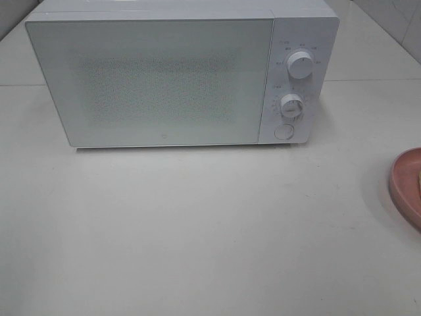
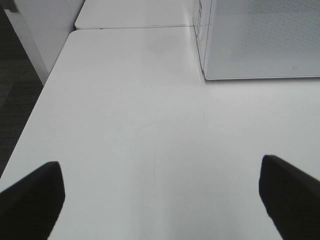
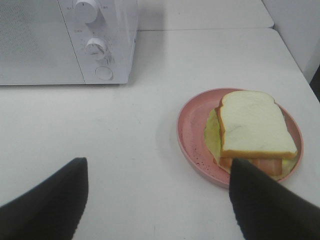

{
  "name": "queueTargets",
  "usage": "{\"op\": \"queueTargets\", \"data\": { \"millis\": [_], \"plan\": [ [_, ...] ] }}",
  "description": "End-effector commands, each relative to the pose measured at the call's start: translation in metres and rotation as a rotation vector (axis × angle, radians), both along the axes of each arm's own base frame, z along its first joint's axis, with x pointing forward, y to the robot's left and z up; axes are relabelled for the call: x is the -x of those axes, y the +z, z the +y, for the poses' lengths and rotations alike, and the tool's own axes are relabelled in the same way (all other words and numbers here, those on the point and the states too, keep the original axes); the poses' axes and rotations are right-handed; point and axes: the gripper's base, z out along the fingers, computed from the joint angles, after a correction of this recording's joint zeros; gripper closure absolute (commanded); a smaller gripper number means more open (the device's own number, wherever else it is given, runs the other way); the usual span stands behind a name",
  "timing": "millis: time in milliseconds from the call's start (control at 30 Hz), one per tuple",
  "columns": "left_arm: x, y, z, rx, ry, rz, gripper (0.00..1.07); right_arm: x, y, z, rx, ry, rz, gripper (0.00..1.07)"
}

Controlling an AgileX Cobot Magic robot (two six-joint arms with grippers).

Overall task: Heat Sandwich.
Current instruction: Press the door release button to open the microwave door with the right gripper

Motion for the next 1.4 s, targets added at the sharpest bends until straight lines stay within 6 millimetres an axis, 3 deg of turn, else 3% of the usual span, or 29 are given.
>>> {"op": "queueTargets", "data": {
  "millis": [33,1400],
  "plan": [
    [-0.0007,-0.0004,-0.0005,0.004,-0.004,-0.001,0.01,0.0031,0.0005,0.0004,-0.011,0.004,-0.040,0.31],
    [-0.0007,-0.0004,-0.0005,0.004,-0.004,-0.001,0.01,0.0033,0.0001,0.0007,-0.014,0.006,-0.035,0.31]
  ]
}}
